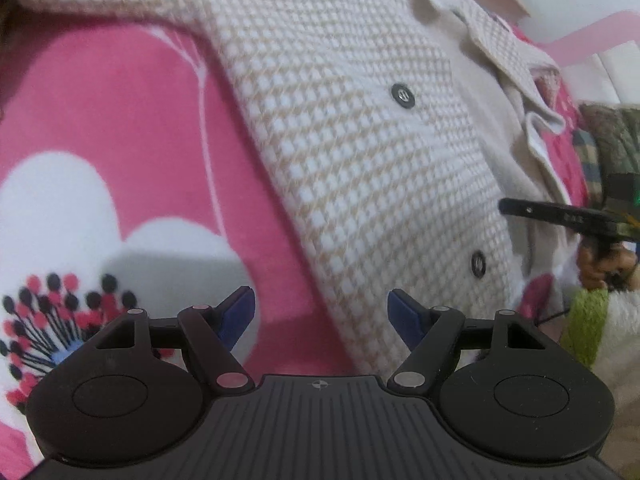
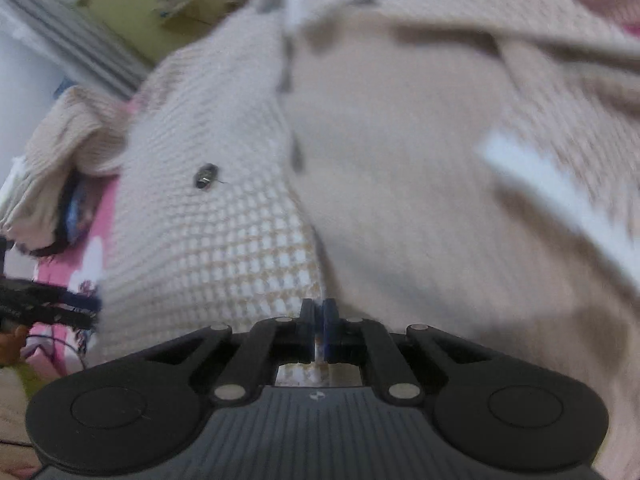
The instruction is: Fold clothes
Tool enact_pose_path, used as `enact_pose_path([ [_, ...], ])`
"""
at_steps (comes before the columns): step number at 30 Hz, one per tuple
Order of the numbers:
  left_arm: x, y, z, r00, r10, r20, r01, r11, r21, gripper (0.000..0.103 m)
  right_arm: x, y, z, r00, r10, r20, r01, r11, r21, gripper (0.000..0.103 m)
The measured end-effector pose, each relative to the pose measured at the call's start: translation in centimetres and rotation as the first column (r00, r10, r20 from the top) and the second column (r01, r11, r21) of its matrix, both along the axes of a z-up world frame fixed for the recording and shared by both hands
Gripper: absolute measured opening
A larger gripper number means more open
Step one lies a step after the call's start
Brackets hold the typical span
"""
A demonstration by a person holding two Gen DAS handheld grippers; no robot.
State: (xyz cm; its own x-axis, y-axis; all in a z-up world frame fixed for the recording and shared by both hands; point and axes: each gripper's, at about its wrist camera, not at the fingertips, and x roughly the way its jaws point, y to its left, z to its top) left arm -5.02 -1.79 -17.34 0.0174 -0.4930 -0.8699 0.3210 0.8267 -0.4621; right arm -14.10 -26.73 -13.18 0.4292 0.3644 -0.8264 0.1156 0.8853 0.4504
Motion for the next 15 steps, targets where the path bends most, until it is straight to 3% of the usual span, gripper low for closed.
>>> enact_pose_path([
  [6, -1.1, -0.1, -0.7, 0.997, -0.06, -0.045, 0.059, 0.998, -0.034, 0.074, 0.1, 0.0, 0.9, 0.999, -0.016, 0.037, 0.018, 0.999, -0.036, 0.004],
  [10, -1.7, -0.6, -1.5, 0.992, -0.104, -0.073, 0.101, 0.994, -0.045, 0.074, -1.0, -1.5, -0.5, 0.999, -0.03, -0.025, 0.027, 0.993, -0.113, 0.001],
  [15, -1.6, -0.8, -1.9, 0.991, -0.096, -0.089, 0.092, 0.995, -0.044, 0.073, -2.1, -2.7, -0.4, 0.992, -0.121, -0.029, 0.122, 0.991, 0.053, 0.003],
])
